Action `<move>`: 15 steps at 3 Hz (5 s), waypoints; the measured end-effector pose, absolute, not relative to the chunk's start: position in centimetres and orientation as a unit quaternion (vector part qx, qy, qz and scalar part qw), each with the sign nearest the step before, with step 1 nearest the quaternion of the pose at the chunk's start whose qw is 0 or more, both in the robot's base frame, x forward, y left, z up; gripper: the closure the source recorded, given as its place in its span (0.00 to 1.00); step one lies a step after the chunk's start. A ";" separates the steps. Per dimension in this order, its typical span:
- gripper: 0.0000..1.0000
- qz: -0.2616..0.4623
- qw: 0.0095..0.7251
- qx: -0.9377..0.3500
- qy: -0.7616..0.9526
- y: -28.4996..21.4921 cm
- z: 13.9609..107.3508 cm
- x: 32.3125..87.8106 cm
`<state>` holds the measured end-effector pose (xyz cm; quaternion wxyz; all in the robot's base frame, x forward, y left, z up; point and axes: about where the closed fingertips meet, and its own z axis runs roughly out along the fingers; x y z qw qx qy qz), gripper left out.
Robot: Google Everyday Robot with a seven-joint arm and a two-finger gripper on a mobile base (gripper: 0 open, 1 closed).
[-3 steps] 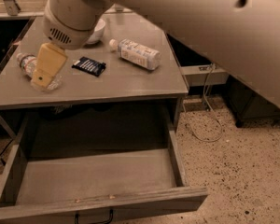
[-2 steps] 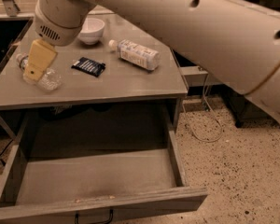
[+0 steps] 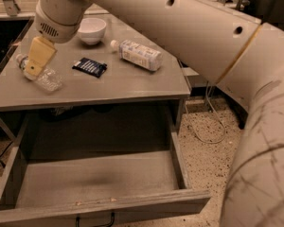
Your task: Place water bottle into top drawer
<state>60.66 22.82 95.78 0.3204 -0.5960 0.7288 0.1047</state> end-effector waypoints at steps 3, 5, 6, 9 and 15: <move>0.00 0.099 0.299 -0.610 0.727 29.1 92.1 63.2; 0.00 0.085 0.275 -0.605 0.742 30.5 89.2 65.2; 0.00 0.081 0.264 -0.602 0.749 30.9 88.0 66.3; 0.19 0.087 0.245 -0.589 0.765 30.8 85.4 67.7; 1.00 0.064 0.291 -0.560 0.773 25.0 88.0 59.7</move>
Offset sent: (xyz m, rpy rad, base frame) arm 0.0300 0.0774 -0.0347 -0.0488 0.0108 0.0330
